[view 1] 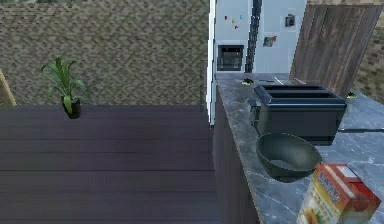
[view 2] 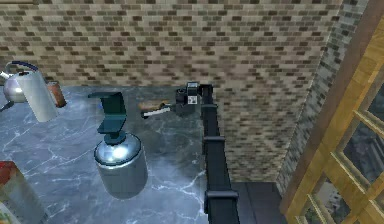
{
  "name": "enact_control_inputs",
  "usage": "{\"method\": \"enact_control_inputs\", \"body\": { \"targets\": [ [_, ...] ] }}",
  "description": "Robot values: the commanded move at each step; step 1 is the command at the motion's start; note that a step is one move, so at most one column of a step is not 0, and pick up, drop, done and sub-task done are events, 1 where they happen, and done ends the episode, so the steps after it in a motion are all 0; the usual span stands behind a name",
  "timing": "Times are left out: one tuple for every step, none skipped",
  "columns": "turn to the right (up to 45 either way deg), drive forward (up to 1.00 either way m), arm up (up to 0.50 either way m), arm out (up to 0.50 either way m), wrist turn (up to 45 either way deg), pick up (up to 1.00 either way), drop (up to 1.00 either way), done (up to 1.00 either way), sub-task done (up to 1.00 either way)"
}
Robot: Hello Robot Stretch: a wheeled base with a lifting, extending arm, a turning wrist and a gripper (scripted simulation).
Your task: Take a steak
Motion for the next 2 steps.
{"method": "enact_control_inputs", "body": {
  "targets": [
    [0.0,0.0,0.0,0.0,0.0,1.0,0.0,0.0,0.0],
    [0.0,0.0,0.1,0.0,0.0,0.0,0.0,0.0,0.0]
  ]
}}
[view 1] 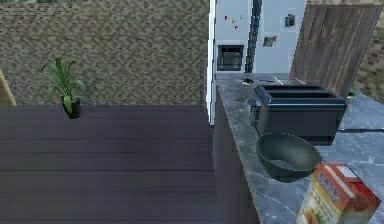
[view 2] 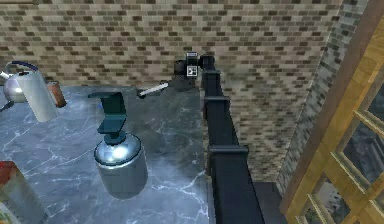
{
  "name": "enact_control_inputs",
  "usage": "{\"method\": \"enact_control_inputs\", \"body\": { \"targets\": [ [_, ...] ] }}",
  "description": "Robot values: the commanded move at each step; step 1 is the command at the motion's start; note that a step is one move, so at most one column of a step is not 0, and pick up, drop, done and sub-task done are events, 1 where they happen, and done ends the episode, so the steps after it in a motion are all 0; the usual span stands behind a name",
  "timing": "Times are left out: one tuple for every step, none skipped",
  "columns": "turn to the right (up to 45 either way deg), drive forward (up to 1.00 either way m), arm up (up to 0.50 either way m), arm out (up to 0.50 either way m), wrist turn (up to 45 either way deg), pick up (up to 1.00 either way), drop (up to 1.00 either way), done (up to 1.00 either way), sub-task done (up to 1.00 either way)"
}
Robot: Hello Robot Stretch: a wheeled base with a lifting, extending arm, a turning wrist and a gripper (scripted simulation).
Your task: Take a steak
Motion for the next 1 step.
{"method": "enact_control_inputs", "body": {
  "targets": [
    [0.0,0.0,0.0,0.0,0.0,0.0,0.0,1.0,0.0]
  ]
}}
